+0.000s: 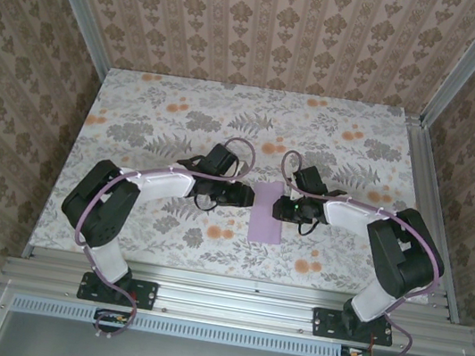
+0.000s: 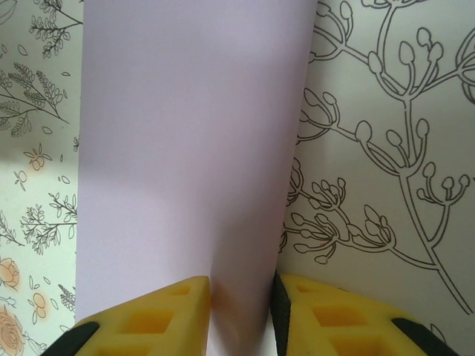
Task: Fold a paper plane with a square sheet of paper (pick it up from the middle)
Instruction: Hold the square sheet of paper at the center of the table.
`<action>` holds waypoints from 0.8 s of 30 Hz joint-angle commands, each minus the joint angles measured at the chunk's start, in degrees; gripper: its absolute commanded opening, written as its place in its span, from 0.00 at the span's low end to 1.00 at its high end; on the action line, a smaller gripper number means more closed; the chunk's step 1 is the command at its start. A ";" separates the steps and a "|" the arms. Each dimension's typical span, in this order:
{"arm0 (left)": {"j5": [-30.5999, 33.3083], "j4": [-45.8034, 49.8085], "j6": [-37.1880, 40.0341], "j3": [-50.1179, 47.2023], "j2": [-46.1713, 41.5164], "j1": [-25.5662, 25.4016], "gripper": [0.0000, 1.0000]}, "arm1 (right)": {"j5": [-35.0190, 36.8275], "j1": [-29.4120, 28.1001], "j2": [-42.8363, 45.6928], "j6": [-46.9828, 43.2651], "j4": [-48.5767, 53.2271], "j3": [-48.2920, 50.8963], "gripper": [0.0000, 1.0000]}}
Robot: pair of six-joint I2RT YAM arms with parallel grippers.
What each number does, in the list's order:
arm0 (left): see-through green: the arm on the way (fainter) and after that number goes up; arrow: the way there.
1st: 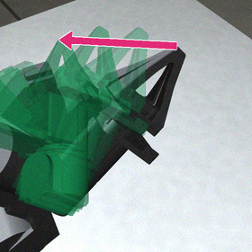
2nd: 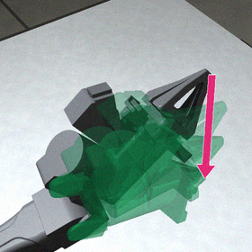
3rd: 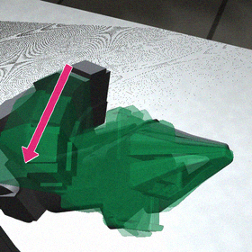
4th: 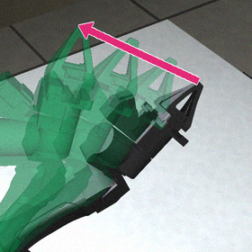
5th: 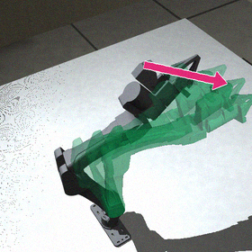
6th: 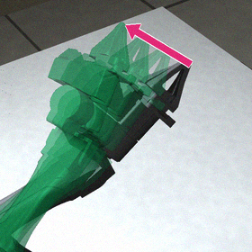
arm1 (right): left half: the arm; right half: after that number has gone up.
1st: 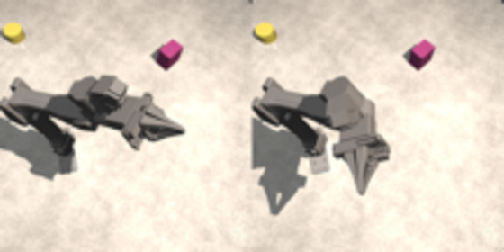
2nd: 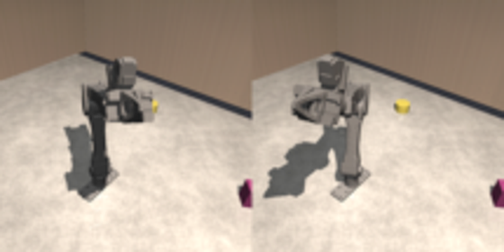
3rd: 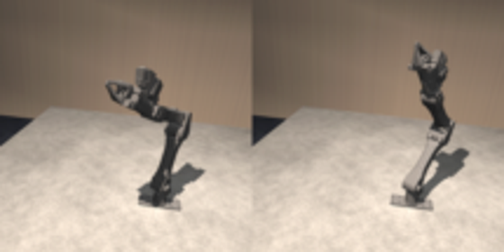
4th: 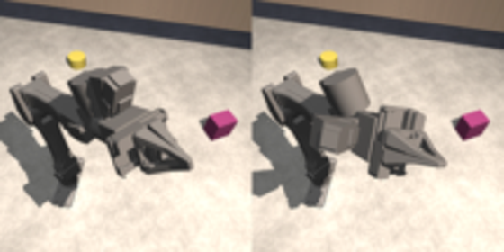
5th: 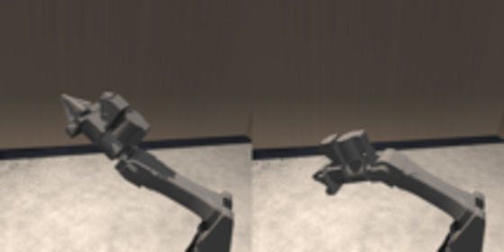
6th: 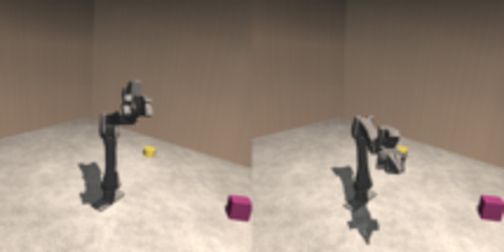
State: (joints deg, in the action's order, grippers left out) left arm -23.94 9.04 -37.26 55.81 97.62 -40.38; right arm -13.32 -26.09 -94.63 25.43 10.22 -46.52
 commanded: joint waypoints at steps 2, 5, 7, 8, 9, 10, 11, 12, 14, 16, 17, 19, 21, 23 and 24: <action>0.13 0.60 0.89 -0.41 -1.81 0.62 0.46 | 1.19 -0.63 -1.35 -0.88 2.76 -0.76 0.32; -0.51 -0.45 0.34 -0.24 -1.35 0.29 0.46 | 1.11 -0.71 -1.56 -0.74 2.62 -0.92 0.32; -0.59 -0.97 -0.02 0.08 -0.87 -0.07 0.46 | 1.19 -0.72 -1.61 -0.55 2.42 -0.81 0.32; -0.73 -1.39 -0.29 0.13 -0.57 -0.20 0.46 | 1.19 -0.72 -1.54 -0.43 2.47 -0.76 0.32; -0.92 -2.02 -0.65 0.17 -0.23 -0.37 0.46 | 1.21 -0.72 -1.62 -0.43 2.52 -0.74 0.32; -1.23 -2.54 -1.07 0.30 0.16 -0.56 0.46 | 1.28 -0.72 -1.58 -0.46 2.68 -0.76 0.32; -1.31 -3.10 -1.34 0.38 0.51 -0.78 0.45 | 1.36 -0.71 -1.62 -0.46 2.72 -0.76 0.32; -1.45 -3.76 -1.86 0.58 0.92 -1.00 0.45 | 1.37 -0.72 -1.55 -0.35 2.74 -0.78 0.32; -1.43 -4.79 -2.75 0.96 1.82 -1.45 0.44 | 1.38 -0.72 -1.64 -0.05 2.68 -0.63 0.32; -1.65 -6.48 -3.92 0.91 2.60 -1.69 0.40 | 1.38 -0.72 -1.47 0.41 2.40 -0.44 0.31; -1.76 -7.02 -4.44 1.04 2.89 -1.79 0.39 | 1.36 -0.72 -1.39 0.54 2.25 -0.33 0.31; -1.73 -7.36 -4.82 1.47 3.57 -2.20 0.39 | 1.42 -0.72 -1.28 0.52 2.39 -0.32 0.31; -1.46 -7.41 -4.97 1.89 4.34 -2.71 0.39 | 1.37 -0.71 -1.11 0.46 2.44 -0.28 0.31; -1.39 -7.83 -5.48 1.85 4.80 -2.95 0.39 | 1.37 -0.72 -1.00 0.45 2.42 -0.24 0.31; -1.29 -8.34 -5.92 1.63 5.14 -2.95 0.39 | 1.29 -0.73 -1.00 0.54 2.29 -0.18 0.31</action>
State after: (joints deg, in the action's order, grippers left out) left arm -24.69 2.52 -41.41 56.01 101.62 -42.81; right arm -12.91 -26.20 -94.78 25.67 10.55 -46.78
